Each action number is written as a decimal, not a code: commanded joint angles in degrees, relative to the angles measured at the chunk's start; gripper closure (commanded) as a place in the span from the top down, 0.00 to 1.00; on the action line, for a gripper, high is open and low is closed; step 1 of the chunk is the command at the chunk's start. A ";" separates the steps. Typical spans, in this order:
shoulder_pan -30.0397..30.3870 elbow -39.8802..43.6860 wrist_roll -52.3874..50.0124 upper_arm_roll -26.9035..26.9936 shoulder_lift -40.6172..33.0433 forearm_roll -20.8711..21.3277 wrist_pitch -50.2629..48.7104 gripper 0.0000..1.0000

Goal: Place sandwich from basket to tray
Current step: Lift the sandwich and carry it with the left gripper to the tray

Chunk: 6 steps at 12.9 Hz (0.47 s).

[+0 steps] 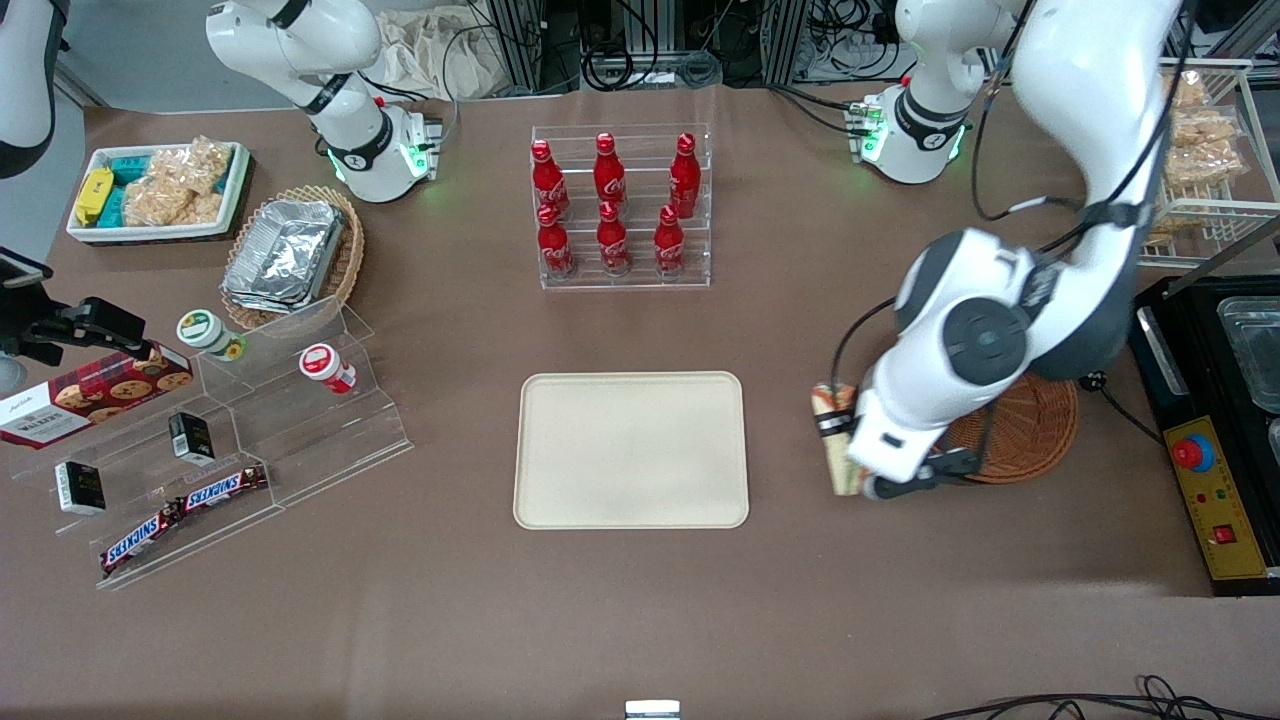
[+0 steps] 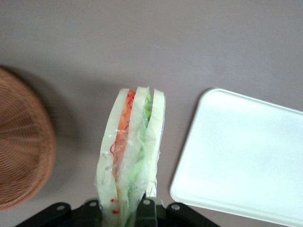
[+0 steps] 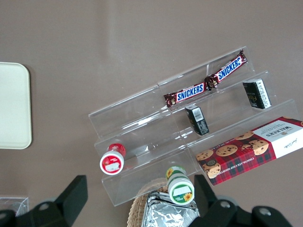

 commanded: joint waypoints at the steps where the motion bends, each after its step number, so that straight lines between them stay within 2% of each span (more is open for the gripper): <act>1: -3.02 6.71 1.86 0.06 8.10 -0.25 4.33 0.00; 6: -9.00 7.06 3.53 0.32 13.82 0.19 10.41 0.00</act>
